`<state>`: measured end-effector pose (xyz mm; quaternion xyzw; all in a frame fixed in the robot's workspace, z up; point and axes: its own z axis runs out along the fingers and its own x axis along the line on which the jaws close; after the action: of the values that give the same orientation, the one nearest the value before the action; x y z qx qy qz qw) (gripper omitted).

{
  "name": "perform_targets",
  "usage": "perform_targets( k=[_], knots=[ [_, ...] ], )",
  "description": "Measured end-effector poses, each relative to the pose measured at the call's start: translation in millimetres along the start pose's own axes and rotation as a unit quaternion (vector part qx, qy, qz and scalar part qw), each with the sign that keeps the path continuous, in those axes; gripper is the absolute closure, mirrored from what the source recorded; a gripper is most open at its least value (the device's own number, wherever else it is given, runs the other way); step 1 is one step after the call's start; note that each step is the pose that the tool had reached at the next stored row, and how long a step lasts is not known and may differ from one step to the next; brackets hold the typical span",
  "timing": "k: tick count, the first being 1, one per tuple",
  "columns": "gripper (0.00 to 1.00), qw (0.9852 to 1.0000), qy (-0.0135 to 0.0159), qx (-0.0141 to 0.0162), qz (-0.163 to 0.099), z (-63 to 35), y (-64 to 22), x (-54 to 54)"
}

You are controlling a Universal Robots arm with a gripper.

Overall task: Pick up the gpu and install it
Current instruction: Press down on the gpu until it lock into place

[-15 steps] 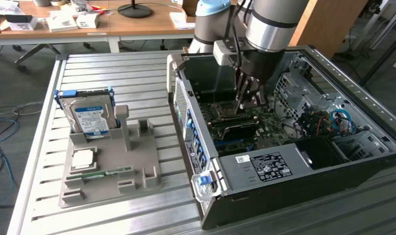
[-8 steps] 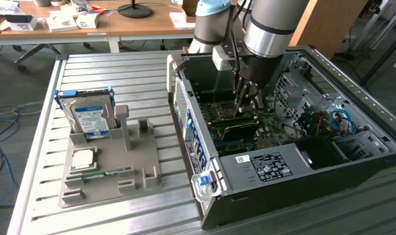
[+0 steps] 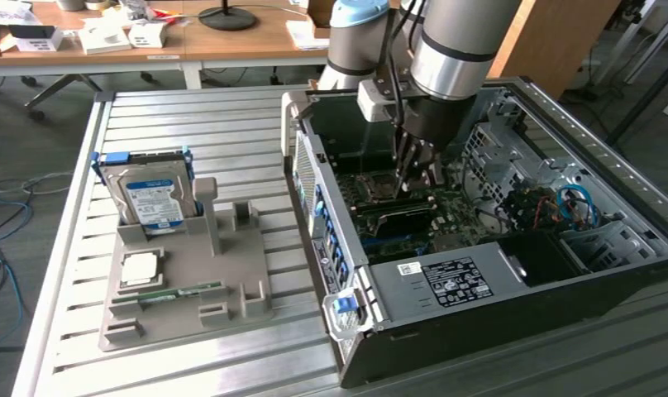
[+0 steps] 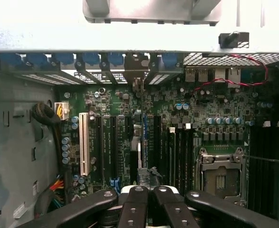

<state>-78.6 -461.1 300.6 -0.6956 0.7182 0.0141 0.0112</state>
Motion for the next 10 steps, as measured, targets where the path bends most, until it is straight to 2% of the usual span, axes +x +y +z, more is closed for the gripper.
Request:
perform_targets(
  k=[10],
  knots=[
    [0.89,1.0000,0.0002,-0.0001,0.000,12.5,-0.1,0.5]
  ],
)
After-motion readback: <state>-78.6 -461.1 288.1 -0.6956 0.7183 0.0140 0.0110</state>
